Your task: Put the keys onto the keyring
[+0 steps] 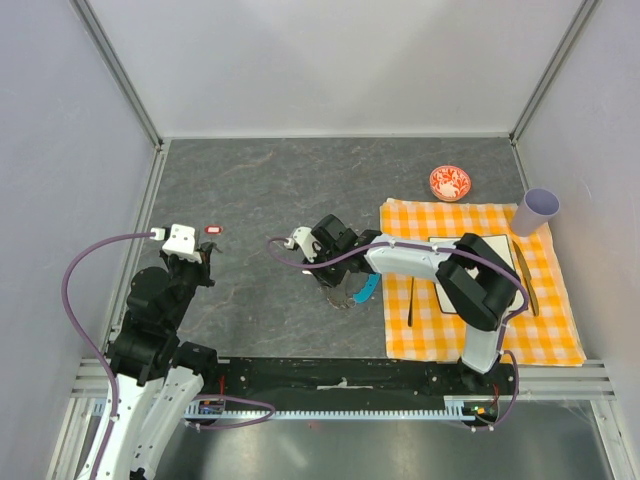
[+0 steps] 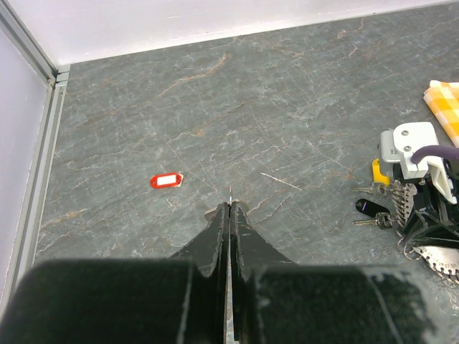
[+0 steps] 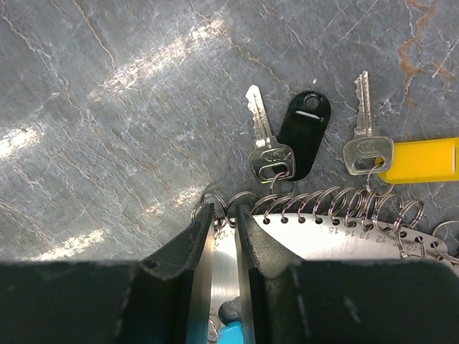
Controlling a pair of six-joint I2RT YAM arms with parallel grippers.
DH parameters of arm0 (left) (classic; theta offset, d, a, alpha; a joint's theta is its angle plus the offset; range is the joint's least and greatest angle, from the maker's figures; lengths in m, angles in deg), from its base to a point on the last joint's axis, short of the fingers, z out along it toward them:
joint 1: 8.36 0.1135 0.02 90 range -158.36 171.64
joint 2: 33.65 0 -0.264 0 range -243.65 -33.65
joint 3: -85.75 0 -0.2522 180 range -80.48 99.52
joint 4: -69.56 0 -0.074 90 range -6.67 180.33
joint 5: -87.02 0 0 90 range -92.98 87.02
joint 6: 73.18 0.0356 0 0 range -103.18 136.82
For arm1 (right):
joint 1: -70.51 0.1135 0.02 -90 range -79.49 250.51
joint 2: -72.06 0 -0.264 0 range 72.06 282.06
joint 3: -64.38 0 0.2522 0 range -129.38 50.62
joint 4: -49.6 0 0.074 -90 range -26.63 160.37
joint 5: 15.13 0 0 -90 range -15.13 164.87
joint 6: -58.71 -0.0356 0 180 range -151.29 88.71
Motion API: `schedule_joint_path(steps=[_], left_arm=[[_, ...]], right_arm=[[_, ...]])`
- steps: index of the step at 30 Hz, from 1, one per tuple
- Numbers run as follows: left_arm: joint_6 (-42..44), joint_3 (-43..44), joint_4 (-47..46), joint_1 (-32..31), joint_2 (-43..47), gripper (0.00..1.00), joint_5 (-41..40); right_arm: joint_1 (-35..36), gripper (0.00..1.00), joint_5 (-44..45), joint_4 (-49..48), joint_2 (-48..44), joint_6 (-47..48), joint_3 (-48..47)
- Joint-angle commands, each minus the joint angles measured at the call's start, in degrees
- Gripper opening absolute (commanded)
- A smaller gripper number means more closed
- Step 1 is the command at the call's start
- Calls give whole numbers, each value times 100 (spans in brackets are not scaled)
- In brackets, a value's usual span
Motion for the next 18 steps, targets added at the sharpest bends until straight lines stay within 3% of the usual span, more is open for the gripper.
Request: schedule_joint_path(steps=[1, 6, 11, 18], left_arm=[[-151, -29, -253, 2, 28, 2, 66], [-143, -21, -253, 2, 11, 2, 101], [-151, -29, -262, -7, 46, 2, 75], [-143, -21, -261, 2, 64, 2, 75]], right_arm=[[-18, 24, -174, 4, 99, 92, -147], [-18, 19, -244, 48, 169, 135, -208], [-18, 1, -174, 118, 29, 197, -200], [34, 0, 176, 171, -769, 574, -68]])
